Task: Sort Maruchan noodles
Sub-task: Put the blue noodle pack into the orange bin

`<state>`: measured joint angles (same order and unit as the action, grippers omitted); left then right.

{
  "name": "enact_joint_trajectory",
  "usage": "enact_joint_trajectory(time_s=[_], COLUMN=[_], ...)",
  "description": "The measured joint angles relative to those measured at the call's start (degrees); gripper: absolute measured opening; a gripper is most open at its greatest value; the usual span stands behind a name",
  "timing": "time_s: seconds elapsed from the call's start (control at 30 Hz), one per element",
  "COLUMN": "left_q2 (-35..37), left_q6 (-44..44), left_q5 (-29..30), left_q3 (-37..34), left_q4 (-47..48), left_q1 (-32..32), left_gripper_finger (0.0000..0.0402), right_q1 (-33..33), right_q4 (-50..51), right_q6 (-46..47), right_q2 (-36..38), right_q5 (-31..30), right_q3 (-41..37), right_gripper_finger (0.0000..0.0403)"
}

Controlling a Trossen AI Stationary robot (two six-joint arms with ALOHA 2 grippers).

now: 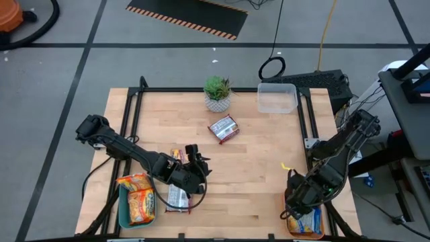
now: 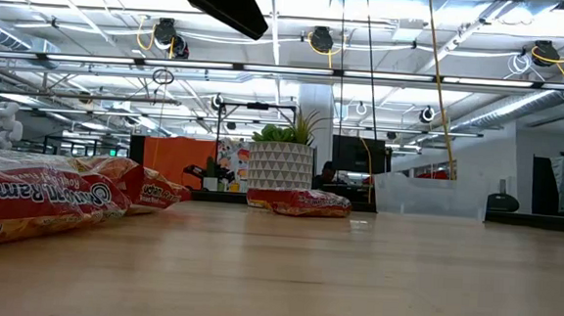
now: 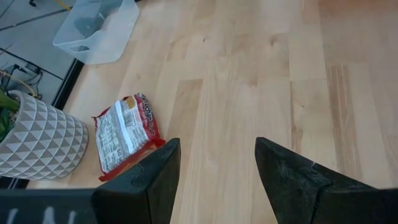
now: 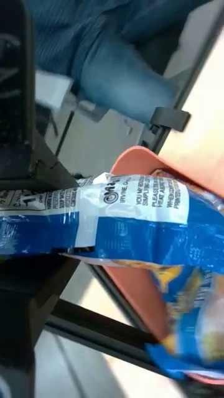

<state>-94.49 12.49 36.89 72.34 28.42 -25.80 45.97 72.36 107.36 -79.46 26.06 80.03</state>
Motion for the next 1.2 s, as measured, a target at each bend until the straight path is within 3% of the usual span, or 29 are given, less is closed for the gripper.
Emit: enact_joint_trajectory(time_s=[0.2, 0.47, 0.73, 0.9, 1.2], left_q2=[-0.01, -0.01, -0.01, -0.03, -0.03], left_q6=[0.74, 1.20, 1.31, 1.31, 1.33], left_q5=[0.01, 0.01, 0.01, 0.01, 0.01], left_q3=[0.00, 0.00, 0.00, 0.00, 0.00], left_q4=[0.01, 0.02, 0.02, 0.04, 0.02], left_q1=[0.00, 0.00, 0.00, 0.00, 0.20], left_gripper_finger=[0.0214, 0.0214, 0.0214, 0.0214, 0.0214], right_q1=[1.41, 2.57, 0.64, 0.09, -0.17], right_q4=[-1.15, 3.37, 3.87, 3.30, -16.02], right_q6=[13.34, 29.20, 29.06, 28.18, 27.39], right_q2=[-0.07, -0.07, -0.39, -0.44, -0.50], right_q5=[4.30, 16.57, 17.71, 20.31, 20.90], right_q3=[0.00, 0.00, -0.40, -5.03, -14.62], right_gripper_finger=[0.0120, 0.0120, 0.0120, 0.0120, 0.0120])
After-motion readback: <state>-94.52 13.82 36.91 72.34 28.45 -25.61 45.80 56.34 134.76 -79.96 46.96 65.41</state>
